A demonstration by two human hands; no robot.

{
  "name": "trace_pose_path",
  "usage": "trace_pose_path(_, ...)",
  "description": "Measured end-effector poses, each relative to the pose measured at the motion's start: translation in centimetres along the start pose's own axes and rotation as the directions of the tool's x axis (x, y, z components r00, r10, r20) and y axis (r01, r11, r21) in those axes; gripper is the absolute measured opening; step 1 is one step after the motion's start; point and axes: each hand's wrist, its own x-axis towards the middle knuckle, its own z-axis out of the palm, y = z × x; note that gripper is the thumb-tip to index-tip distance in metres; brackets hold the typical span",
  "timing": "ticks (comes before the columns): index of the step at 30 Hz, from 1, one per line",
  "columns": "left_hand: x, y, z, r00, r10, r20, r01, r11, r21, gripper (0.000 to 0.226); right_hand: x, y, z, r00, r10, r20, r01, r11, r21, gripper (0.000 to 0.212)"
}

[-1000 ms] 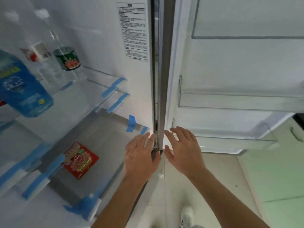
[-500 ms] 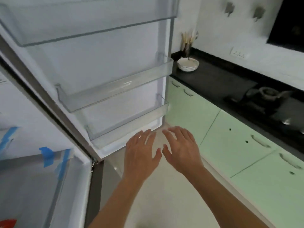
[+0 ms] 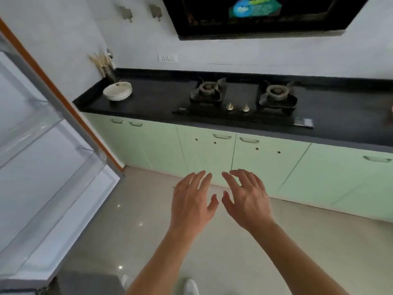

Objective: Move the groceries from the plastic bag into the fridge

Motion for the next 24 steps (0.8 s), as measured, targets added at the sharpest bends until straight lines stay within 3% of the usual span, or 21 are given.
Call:
trace_pose_path(8,4.5,9.9,2.4,0.931,0.363,0.048,-0.355,0.927,-0.121,0.055,-5.6,7.4,-5.0,0.925,0.35,-0.147,-0.371,0.916,-0.152,0.042)
trace_pose_path(17,5.8,12.6,3.9,0.744,0.663,0.079,-0.639,0.742,-0.206,0.055,-9.7,6.4,-7.1,0.707,0.671,-0.223,-0.707,0.674,-0.213,0.048)
trace_pose_path(24,4.9,14.5,4.8,0.62,0.779,0.093,-0.741,0.62,-0.259,0.054,-13.2,4.7,-8.0,0.55,0.784,-0.288,-0.835,0.508,-0.212,0.049)
